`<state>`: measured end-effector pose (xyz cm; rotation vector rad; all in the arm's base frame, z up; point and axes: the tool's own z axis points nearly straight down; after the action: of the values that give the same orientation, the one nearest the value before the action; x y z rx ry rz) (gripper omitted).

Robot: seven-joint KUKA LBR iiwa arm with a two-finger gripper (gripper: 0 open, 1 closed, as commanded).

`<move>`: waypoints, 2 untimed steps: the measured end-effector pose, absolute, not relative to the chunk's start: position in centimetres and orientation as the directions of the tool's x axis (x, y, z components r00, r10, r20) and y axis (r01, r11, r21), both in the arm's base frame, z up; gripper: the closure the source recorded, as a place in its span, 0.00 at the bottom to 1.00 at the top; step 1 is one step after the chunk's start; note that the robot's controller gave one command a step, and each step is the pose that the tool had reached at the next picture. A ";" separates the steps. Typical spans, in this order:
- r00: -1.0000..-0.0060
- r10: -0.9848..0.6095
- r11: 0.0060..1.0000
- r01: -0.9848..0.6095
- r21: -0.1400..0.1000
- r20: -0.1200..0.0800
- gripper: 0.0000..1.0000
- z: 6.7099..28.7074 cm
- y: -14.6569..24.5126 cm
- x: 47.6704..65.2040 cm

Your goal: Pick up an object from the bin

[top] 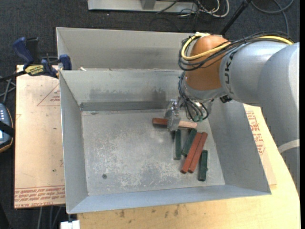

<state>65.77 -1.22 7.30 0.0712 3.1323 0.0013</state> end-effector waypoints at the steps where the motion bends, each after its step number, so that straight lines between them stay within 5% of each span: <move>1: -0.999 0.046 0.999 0.046 0.001 -0.008 1.00 7.3 -1.2 65.8; 2: -0.999 0.045 0.999 0.045 0.001 -0.006 1.00 12.6 -1.2 65.9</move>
Offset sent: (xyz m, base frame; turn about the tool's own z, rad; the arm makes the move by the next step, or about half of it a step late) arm 0.0000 -0.0001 0.0515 0.0000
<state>65.92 -1.19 12.59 0.0710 3.1347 0.0018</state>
